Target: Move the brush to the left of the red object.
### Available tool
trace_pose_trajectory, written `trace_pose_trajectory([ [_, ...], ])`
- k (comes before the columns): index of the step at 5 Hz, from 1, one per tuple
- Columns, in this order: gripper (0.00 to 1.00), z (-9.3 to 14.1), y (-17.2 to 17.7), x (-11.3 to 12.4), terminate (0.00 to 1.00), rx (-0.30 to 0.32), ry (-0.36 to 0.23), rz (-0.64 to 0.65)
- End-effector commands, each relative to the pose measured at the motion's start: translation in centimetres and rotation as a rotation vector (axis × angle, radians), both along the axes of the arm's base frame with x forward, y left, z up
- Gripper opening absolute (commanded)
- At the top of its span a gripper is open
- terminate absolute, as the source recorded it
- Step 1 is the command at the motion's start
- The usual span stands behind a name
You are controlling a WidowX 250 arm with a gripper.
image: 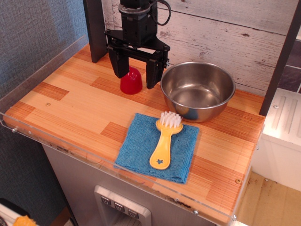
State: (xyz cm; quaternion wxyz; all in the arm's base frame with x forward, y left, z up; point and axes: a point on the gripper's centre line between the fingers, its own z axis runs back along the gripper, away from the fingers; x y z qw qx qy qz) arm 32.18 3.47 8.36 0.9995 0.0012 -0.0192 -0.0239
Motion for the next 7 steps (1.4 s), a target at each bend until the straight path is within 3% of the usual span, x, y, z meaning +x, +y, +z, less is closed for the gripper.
trace_pose_trajectory([
  [1, 1.0, 0.0, 0.0, 0.0, 0.0, 0.0, 0.0, 0.0],
  [3, 1.0, 0.4, -4.8, -2.5, 0.0, 0.067, -0.051, -0.064],
  [4, 1.0, 0.3, -6.5, -2.9, 0.0, 0.074, -0.049, -0.015],
  [5, 1.0, -1.2, -7.5, -2.8, 0.0, 0.05, -0.034, 0.055],
  [7, 1.0, -2.8, -7.4, -2.6, 0.0, 0.094, -0.007, 0.131],
])
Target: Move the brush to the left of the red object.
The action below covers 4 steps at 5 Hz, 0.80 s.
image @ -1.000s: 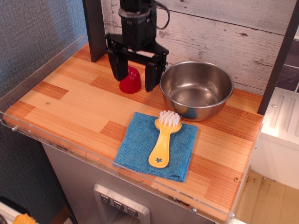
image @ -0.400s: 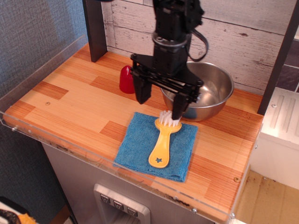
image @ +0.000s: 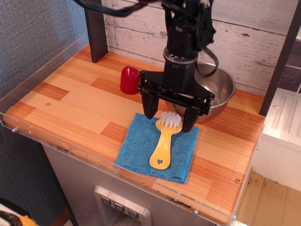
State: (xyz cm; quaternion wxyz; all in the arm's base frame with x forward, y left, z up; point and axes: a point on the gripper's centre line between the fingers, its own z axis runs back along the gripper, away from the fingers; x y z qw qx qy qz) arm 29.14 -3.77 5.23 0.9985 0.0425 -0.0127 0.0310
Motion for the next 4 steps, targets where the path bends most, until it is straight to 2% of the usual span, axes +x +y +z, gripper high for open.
trace_pose_trajectory([
  [1, 1.0, -0.9, -0.3, 0.4, 0.0, 0.032, 0.014, 0.009],
  [3, 1.0, -2.6, -0.1, 0.3, 0.0, 0.042, 0.041, 0.005],
  [4, 0.0, -2.6, 0.2, 0.4, 0.0, 0.037, 0.034, 0.003],
])
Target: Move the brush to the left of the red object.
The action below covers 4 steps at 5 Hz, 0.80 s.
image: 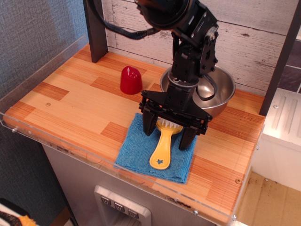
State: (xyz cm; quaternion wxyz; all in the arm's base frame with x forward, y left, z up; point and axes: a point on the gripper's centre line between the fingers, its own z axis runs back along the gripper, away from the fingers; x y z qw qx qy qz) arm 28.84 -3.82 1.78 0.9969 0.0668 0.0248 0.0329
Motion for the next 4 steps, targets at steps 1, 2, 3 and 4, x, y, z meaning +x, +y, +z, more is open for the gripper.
trace_pose_trajectory([
  [1, 0.0, 0.7, 0.4, 0.7, 0.0, -0.011, -0.033, -0.002],
  [2, 0.0, 0.8, 0.7, 0.6, 0.0, -0.022, -0.031, 0.003],
  [3, 0.0, 2.3, 0.9, 0.7, 0.0, -0.046, -0.064, -0.012],
  [4, 0.0, 4.5, 0.6, 0.7, 0.0, -0.075, -0.104, -0.024],
])
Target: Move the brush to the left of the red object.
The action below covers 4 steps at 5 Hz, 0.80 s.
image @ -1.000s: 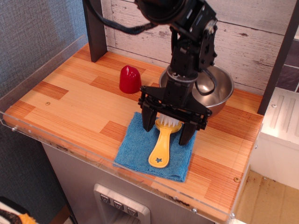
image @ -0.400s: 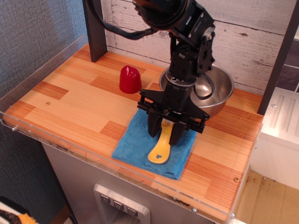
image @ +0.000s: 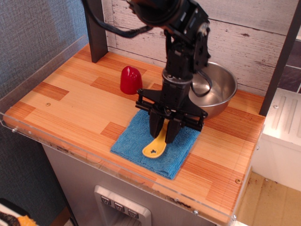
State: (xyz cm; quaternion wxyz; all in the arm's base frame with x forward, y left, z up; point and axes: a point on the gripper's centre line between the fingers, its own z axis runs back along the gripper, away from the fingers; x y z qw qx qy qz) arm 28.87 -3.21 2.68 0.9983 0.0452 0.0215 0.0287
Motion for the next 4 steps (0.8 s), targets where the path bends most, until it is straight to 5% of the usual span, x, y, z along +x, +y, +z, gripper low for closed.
trace_pose_trajectory([
  [1, 0.0, 6.1, 0.2, 0.1, 0.0, -0.044, -0.141, -0.02],
  [2, 0.0, 8.0, 2.5, 0.6, 0.0, -0.04, -0.178, 0.025],
  [4, 0.0, 5.9, 11.0, 2.8, 0.0, 0.002, -0.134, 0.161],
])
